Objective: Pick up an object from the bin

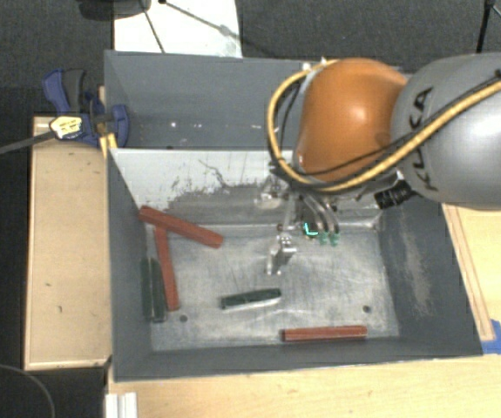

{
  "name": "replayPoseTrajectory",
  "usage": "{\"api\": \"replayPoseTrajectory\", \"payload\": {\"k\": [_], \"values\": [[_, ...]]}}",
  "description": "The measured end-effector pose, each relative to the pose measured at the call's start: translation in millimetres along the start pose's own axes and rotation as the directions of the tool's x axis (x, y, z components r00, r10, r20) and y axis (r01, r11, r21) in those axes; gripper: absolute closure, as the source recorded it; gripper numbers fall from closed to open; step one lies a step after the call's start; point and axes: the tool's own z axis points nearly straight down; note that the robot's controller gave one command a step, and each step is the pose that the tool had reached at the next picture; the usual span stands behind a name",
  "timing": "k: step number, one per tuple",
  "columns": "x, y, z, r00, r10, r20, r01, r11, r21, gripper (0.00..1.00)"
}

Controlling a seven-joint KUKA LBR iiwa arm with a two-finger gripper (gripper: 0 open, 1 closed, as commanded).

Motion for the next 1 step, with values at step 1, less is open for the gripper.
{"api": "replayPoseTrajectory", "payload": {"k": [1], "values": [[3.5, -1.3, 45.5, 1.000, 0.015, 0.007, -0.015, 1.000, -0.001, 0.00]]}}
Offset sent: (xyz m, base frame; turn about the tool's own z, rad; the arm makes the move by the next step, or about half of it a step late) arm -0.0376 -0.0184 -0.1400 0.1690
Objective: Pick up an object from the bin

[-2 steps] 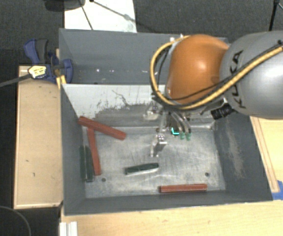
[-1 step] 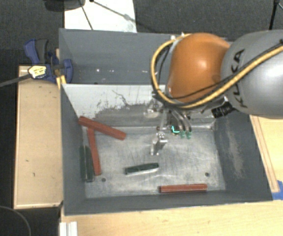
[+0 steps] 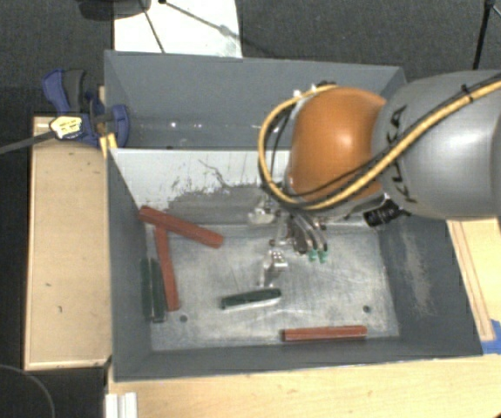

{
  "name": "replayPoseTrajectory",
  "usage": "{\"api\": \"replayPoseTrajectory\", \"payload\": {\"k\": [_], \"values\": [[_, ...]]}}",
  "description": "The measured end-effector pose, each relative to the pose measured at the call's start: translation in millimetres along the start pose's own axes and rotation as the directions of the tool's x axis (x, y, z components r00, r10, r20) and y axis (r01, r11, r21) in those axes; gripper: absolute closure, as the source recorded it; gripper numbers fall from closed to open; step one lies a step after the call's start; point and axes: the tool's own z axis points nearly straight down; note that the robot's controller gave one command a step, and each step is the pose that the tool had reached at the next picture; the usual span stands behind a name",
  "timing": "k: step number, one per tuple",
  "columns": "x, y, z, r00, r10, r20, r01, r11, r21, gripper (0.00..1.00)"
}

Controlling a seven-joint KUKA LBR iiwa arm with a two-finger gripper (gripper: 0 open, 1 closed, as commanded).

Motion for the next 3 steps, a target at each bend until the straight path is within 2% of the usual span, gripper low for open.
{"api": "replayPoseTrajectory", "payload": {"k": [1, 2, 3], "values": [[33.3, -17, 92, 0.988, 0.155, -0.005, -0.155, 0.988, 0.001, 1.00], [33.2, -17, 92, 0.988, 0.156, -0.005, -0.156, 0.988, 0.001, 1.00], [27.7, -23, -61, 0.994, 0.107, -0.006, -0.107, 0.994, 0.002, 1.00]]}}
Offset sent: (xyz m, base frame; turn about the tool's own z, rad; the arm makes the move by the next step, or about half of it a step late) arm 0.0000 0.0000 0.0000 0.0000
